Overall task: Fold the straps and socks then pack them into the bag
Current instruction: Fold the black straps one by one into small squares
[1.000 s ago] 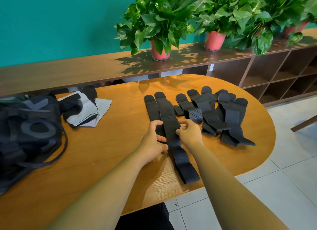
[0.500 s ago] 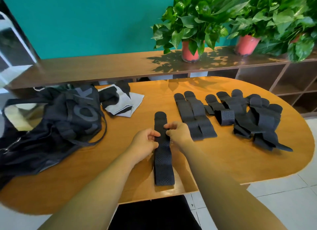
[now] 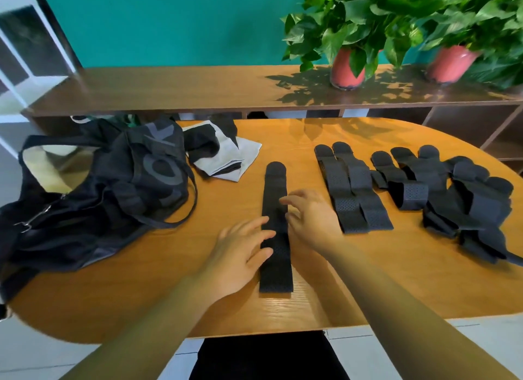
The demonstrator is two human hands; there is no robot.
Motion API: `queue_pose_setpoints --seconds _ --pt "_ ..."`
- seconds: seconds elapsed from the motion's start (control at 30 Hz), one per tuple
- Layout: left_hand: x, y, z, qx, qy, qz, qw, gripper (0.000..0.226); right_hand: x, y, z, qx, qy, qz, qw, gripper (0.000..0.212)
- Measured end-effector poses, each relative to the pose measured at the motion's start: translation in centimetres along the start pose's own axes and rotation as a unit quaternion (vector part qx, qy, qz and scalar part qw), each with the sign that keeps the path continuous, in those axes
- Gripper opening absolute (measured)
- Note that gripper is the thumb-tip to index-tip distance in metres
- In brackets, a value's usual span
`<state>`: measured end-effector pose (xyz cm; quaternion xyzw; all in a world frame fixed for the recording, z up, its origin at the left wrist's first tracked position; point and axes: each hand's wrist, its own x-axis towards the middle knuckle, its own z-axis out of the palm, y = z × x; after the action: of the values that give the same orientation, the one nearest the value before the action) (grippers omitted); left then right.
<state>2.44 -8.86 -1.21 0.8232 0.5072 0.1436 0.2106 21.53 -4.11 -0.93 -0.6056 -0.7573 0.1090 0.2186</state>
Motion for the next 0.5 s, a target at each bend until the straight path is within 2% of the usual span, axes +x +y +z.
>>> queue_pose_setpoints --seconds 0.07,0.13,0.3,0.5 --pt "-0.4 0.2 0.2 0.036 -0.018 0.032 0.999 0.039 -0.6 0.0 -0.4 -0.063 -0.063 -0.096 0.991 0.039" --pt "-0.5 0.0 0.6 0.068 -0.035 0.049 0.996 0.041 -0.9 -0.1 0.0 -0.108 -0.142 -0.123 0.976 0.044" --pt "-0.7 -0.6 1.0 0.075 -0.055 0.055 0.994 0.045 0.7 0.4 0.6 -0.107 -0.215 -0.049 0.97 0.052" --pt "0.0 -0.8 1.2 0.067 -0.061 0.06 0.994 0.046 4.8 1.4 1.1 -0.118 -0.24 0.004 0.964 0.054"
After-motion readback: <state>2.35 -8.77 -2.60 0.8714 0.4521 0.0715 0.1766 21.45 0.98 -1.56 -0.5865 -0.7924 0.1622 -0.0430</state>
